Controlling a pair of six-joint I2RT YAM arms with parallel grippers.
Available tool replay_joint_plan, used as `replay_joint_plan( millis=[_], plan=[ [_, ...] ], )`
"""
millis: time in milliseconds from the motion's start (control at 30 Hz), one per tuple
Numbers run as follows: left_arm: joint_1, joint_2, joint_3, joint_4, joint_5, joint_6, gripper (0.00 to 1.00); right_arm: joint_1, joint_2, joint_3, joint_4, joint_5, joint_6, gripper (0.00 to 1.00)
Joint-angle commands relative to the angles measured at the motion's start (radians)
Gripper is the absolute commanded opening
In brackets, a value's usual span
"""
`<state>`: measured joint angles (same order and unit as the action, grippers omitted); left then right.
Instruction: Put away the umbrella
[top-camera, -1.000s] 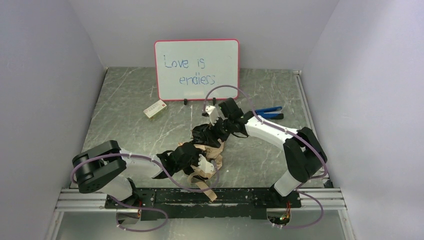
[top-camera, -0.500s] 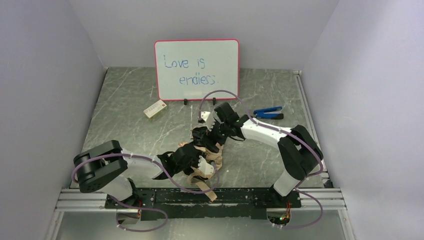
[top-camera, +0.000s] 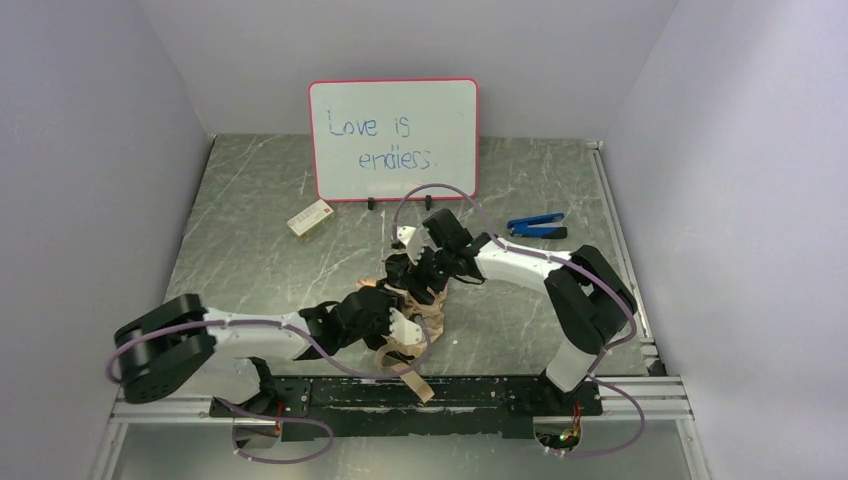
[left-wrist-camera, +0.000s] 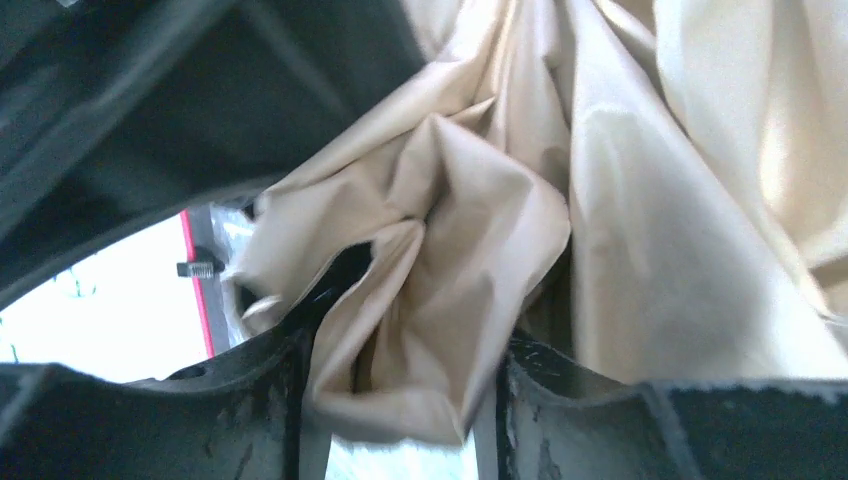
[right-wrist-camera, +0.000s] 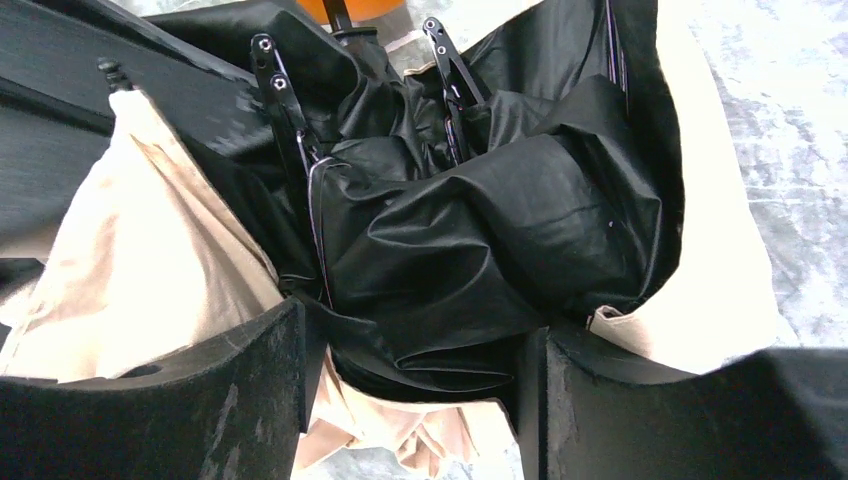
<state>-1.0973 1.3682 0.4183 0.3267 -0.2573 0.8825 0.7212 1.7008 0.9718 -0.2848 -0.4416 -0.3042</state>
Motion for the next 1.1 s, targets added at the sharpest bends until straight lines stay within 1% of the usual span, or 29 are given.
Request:
replay_joint_plan(
  millis=[0, 33, 100, 300, 400, 500, 567, 633, 700, 767, 900, 967, 1067],
  plan=[
    [-0.003, -0.189, 0.070, -0.066, 0.008, -0.157, 0.60, 0.029, 0.012, -0.085, -0.047, 0.101, 0.017, 0.63],
    [-0.003, -0.232, 0.068, -0.089, 0.017, -0.186, 0.68, 0.029, -0.001, -0.094, -0.033, 0.115, 0.019, 0.62],
    [-0.003, -0.327, 0.058, -0.144, 0.044, -0.243, 0.72, 0.030, -0.020, -0.106, -0.012, 0.138, 0.020, 0.61],
    [-0.003, -0.559, 0.094, -0.405, 0.160, -0.362, 0.73, 0.033, -0.083, -0.151, 0.053, 0.200, -0.012, 0.58],
    [-0.002, -0.641, 0.098, -0.469, 0.187, -0.387, 0.73, 0.051, -0.151, -0.206, 0.119, 0.203, -0.052, 0.58],
    [-0.001, -0.700, 0.054, -0.391, 0.133, -0.400, 0.79, 0.077, -0.219, -0.260, 0.168, 0.190, -0.097, 0.58],
    [0.001, -0.707, 0.022, -0.318, 0.104, -0.385, 0.81, 0.097, -0.237, -0.288, 0.185, 0.185, -0.125, 0.58],
    [0.017, -0.678, -0.011, -0.224, 0.072, -0.363, 0.82, 0.118, -0.243, -0.310, 0.192, 0.189, -0.151, 0.57],
    [0.058, -0.617, -0.011, -0.175, 0.096, -0.330, 0.82, 0.138, -0.246, -0.330, 0.194, 0.193, -0.176, 0.57],
    [0.127, -0.541, 0.017, -0.168, 0.179, -0.319, 0.82, 0.153, -0.252, -0.348, 0.202, 0.209, -0.197, 0.56],
    [0.310, -0.442, 0.074, -0.199, 0.493, -0.308, 0.82, 0.174, -0.297, -0.409, 0.247, 0.249, -0.235, 0.53],
    [0.377, -0.411, 0.104, -0.229, 0.607, -0.297, 0.83, 0.182, -0.333, -0.448, 0.277, 0.258, -0.256, 0.51],
    [0.449, -0.360, 0.145, -0.289, 0.771, -0.253, 0.85, 0.199, -0.384, -0.501, 0.338, 0.257, -0.286, 0.50]
  ],
)
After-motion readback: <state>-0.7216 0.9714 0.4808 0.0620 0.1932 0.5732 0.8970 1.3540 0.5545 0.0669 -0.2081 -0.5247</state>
